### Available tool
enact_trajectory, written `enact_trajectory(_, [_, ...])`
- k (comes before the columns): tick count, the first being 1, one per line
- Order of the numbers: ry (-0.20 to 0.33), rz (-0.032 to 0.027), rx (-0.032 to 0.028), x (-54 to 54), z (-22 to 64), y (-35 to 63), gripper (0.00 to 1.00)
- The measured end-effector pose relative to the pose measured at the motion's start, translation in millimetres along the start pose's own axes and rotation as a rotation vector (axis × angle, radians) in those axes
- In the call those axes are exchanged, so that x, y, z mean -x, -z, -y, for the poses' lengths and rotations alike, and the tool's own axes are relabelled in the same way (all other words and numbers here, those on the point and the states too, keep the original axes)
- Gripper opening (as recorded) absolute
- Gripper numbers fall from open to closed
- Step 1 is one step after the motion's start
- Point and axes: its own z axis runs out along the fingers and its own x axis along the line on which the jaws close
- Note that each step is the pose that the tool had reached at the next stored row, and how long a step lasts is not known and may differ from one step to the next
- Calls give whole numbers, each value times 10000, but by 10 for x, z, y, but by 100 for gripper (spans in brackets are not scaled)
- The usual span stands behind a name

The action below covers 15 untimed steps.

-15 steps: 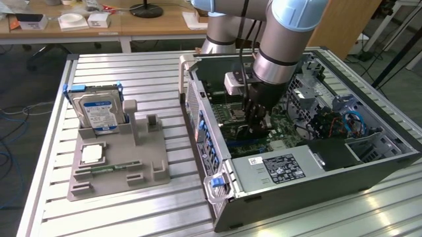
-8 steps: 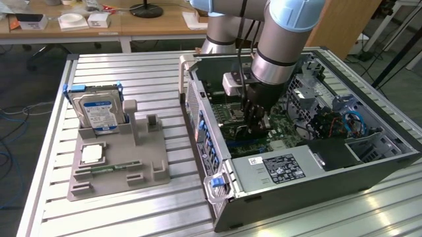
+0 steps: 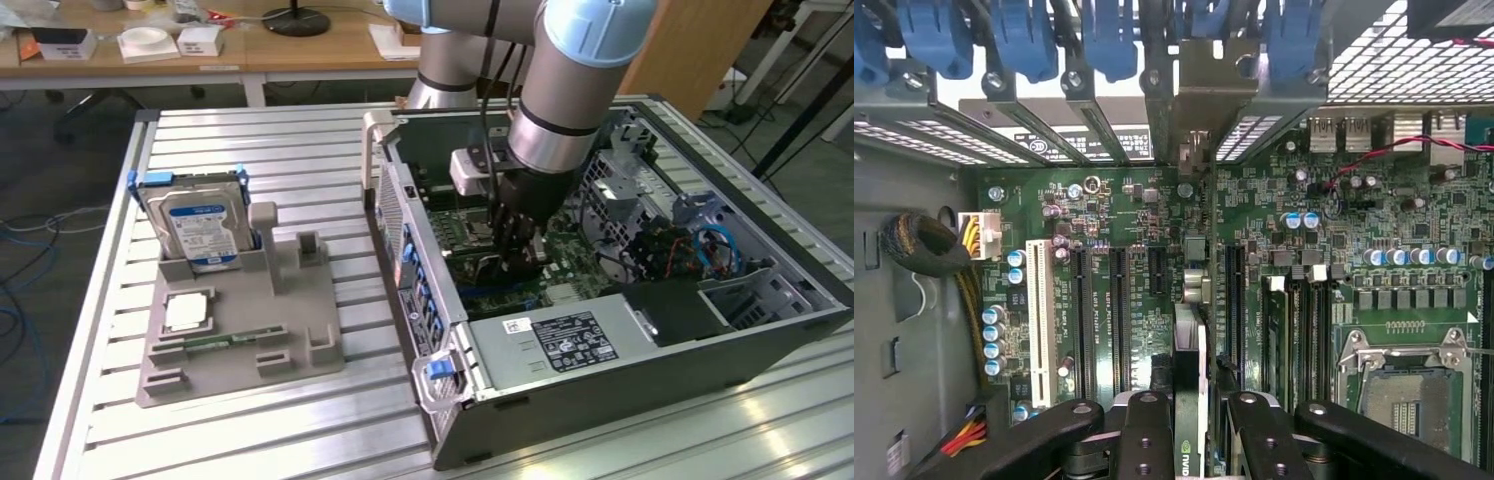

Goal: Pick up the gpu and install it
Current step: 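Insert the gpu into the slot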

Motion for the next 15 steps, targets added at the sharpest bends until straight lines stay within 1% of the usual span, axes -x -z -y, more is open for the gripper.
enact_trajectory(3, [-1,-10,-7,-2,-1,-19,26])
enact_trajectory(7, [0,-1,-15,-1,0,-37,26])
enact_trajectory(15, [0,1,-16,-1,1,-37,26])
